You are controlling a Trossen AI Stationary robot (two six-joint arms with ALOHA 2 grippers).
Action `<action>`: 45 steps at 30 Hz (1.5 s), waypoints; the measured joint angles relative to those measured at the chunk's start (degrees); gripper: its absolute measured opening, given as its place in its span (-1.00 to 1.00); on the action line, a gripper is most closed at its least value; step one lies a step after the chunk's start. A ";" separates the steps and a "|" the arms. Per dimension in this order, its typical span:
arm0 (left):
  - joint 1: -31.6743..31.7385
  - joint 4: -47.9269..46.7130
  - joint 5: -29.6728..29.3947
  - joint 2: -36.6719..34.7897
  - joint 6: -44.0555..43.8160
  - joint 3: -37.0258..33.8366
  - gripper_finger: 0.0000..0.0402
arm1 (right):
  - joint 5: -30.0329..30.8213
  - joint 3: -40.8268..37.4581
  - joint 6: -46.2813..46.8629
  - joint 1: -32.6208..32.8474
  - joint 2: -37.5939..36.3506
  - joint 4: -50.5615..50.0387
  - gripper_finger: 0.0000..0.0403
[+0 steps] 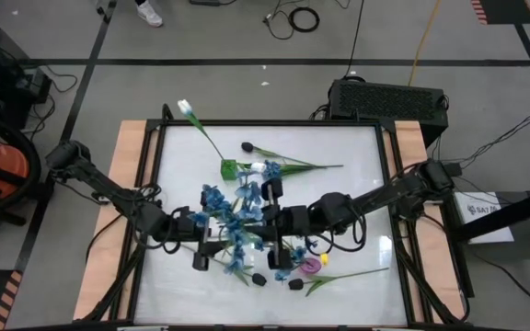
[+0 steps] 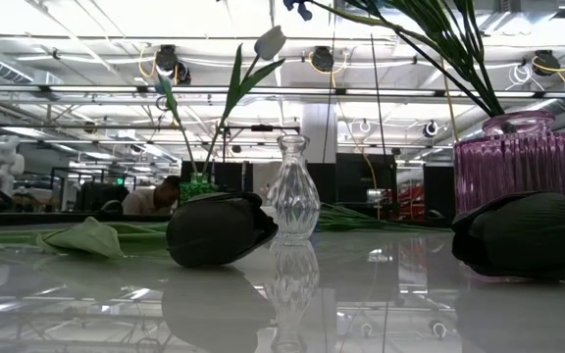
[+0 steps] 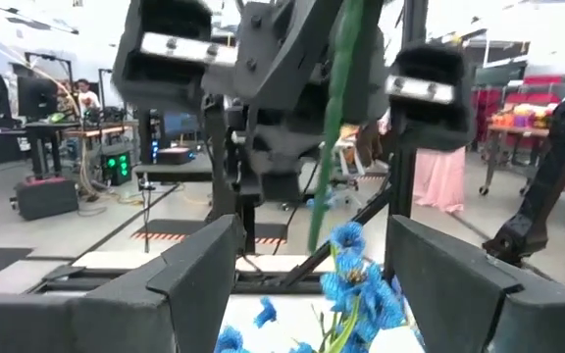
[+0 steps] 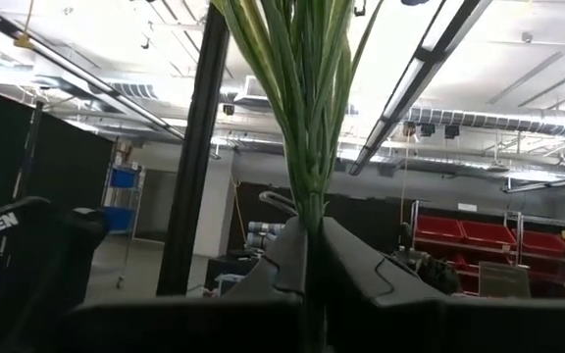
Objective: Sort flowers into vase by color
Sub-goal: Put the bottom blue flowers into the purple vase
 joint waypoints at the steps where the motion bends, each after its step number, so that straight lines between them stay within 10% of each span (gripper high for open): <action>1: 0.24 1.24 0.12 0.33 0.01 0.00 0.34 | 0.01 0.00 0.40 -0.26 0.00 -0.11 -0.96; 17: 4.17 9.32 0.89 5.72 3.60 -0.04 0.29 | 0.04 0.00 2.78 -1.96 0.00 -2.63 -0.96; 30: 4.06 8.71 3.46 5.67 4.48 -0.04 -0.80 | 0.03 0.00 2.39 -1.90 0.00 -3.47 -0.93; 45: -0.63 -17.99 2.11 -8.32 -1.89 -0.04 -0.94 | 1.86 0.02 9.95 -1.96 -3.87 -16.10 -0.22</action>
